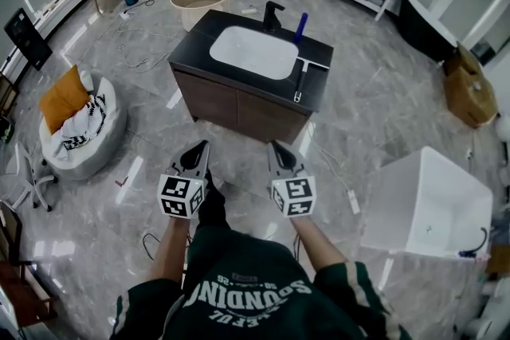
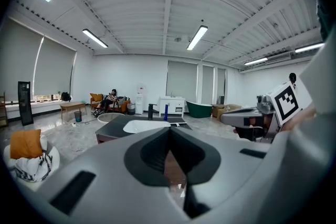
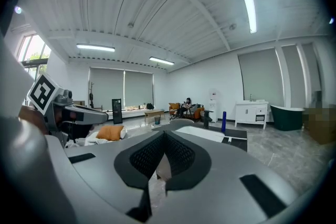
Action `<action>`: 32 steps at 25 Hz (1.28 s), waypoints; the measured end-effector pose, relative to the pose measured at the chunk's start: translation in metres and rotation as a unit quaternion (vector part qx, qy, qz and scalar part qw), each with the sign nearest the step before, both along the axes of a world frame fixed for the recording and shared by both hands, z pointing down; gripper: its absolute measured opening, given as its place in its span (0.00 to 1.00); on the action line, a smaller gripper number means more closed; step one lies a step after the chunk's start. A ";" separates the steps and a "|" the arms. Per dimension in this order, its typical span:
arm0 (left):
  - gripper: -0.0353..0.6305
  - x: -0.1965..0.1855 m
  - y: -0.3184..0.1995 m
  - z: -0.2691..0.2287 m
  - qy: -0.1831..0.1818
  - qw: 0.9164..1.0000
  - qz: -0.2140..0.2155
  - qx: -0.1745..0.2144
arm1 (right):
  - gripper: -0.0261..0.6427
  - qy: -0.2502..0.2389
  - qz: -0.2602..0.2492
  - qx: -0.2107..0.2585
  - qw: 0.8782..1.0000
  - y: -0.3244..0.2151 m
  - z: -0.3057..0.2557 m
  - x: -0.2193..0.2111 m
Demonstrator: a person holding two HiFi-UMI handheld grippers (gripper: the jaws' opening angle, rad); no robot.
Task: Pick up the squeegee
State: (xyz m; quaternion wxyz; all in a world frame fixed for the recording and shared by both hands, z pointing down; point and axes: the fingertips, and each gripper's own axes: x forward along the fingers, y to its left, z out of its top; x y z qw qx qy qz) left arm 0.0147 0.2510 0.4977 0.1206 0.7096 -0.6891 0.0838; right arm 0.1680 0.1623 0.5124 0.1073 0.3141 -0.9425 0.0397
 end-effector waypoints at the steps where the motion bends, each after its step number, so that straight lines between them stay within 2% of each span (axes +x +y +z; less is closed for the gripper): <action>1: 0.06 -0.002 -0.006 0.003 0.001 1.000 0.002 0.000 | 0.04 0.000 0.000 0.002 1.000 -0.005 0.001 -0.003; 7: 0.06 -0.029 -0.050 0.014 0.004 1.000 0.016 -0.002 | 0.04 0.001 0.009 0.002 1.000 -0.045 0.007 -0.032; 16: 0.06 -0.112 -0.136 0.026 0.015 0.999 0.042 -0.019 | 0.04 0.010 0.041 -0.023 0.999 -0.120 0.018 -0.105; 32: 0.06 -0.246 -0.318 0.013 0.019 0.990 0.137 -0.015 | 0.04 0.034 0.134 -0.037 0.990 -0.264 0.001 -0.226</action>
